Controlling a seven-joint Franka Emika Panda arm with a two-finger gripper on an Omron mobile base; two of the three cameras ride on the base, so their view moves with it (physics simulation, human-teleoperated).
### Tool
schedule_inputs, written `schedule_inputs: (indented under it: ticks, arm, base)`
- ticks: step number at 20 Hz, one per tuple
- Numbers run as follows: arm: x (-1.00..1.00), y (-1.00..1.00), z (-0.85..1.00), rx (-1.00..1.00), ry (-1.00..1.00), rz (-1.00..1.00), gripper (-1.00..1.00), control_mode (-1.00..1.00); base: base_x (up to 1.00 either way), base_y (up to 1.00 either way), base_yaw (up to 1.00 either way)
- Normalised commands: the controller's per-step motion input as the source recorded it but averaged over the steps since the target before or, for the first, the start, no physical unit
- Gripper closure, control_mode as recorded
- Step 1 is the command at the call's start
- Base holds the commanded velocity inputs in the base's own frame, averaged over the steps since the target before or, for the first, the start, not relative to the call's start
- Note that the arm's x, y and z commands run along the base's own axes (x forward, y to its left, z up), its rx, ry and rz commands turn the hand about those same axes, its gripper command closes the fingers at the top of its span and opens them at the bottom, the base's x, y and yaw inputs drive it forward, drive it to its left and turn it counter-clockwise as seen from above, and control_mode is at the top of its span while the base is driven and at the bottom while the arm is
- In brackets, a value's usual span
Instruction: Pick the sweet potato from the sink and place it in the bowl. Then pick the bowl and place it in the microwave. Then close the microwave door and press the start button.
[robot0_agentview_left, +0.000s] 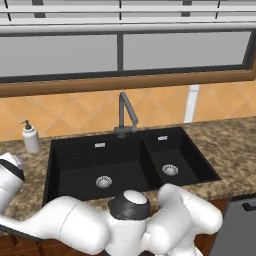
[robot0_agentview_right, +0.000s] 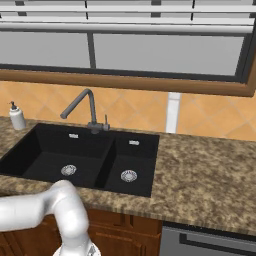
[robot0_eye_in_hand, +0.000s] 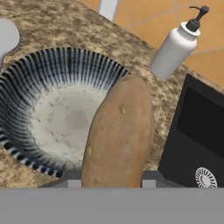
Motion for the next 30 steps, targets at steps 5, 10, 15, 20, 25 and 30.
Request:
schedule_inputs:
  ticks: [5,10,15,20,25,30]
  arm:
    - [0.36,0.02,-0.32,0.02,0.0,0.0,1.0,-1.0]
    - [0.78,0.05,-0.01,0.07,0.03,0.0,1.0,-1.0]
    - [0.34,0.16,-0.42,0.01,0.03,0.0,1.0,-1.0]
    - [0.14,0.19,-0.5,0.0,0.01,0.0,1.0,-1.0]
    - [0.17,0.26,-0.3,0.0,0.07,0.0,-1.0,-1.0]
    - [-0.03,0.1,-0.02,0.04,0.01,-0.01,-1.0,-1.0]
  base:
    - [0.0,0.0,0.0]
    - [0.0,0.0,0.0]
    - [0.0,0.0,0.0]
    - [0.0,0.0,0.0]
    - [0.0,0.0,0.0]
    - [0.0,0.0,0.0]
